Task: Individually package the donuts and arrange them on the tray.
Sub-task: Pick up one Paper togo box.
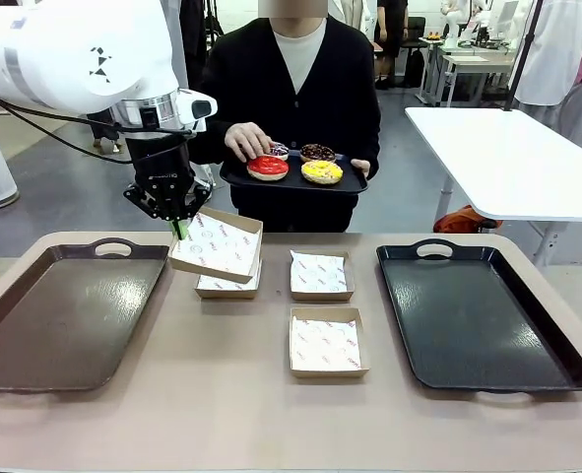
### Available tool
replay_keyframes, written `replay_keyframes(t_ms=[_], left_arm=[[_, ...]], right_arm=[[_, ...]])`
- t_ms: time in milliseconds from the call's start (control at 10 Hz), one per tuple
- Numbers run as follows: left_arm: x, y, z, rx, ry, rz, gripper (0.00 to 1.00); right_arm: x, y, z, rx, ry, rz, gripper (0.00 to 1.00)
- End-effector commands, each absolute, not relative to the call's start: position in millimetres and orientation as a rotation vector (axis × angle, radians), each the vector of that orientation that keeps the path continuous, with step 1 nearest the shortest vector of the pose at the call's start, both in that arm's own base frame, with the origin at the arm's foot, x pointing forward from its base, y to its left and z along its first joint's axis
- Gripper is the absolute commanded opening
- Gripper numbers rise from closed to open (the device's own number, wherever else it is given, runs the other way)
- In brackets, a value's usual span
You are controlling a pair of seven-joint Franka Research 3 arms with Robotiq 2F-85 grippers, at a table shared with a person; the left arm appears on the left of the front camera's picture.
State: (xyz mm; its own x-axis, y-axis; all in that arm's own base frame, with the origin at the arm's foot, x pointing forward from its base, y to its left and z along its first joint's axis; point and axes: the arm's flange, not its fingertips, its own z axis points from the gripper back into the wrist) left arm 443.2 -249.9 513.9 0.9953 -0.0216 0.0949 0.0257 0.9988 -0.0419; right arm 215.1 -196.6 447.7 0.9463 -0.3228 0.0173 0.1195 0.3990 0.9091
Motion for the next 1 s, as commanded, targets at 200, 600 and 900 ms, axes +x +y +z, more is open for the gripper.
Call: replay_keyframes(t_ms=[200,600,900], left_arm=[[514,-262,509,-0.072,-0.108,0.086,0.01],[542,-262,498,-0.033,-0.098,0.094,0.01],[536,-255,496,-0.088,-0.09,0.087,0.01]], right_arm=[[215,-194,446,1.131,-0.216,-0.289,1.0],[215,-194,446,1.131,-0.216,-0.289,1.0],[215,-194,446,1.131,-0.216,-0.289,1.0]])
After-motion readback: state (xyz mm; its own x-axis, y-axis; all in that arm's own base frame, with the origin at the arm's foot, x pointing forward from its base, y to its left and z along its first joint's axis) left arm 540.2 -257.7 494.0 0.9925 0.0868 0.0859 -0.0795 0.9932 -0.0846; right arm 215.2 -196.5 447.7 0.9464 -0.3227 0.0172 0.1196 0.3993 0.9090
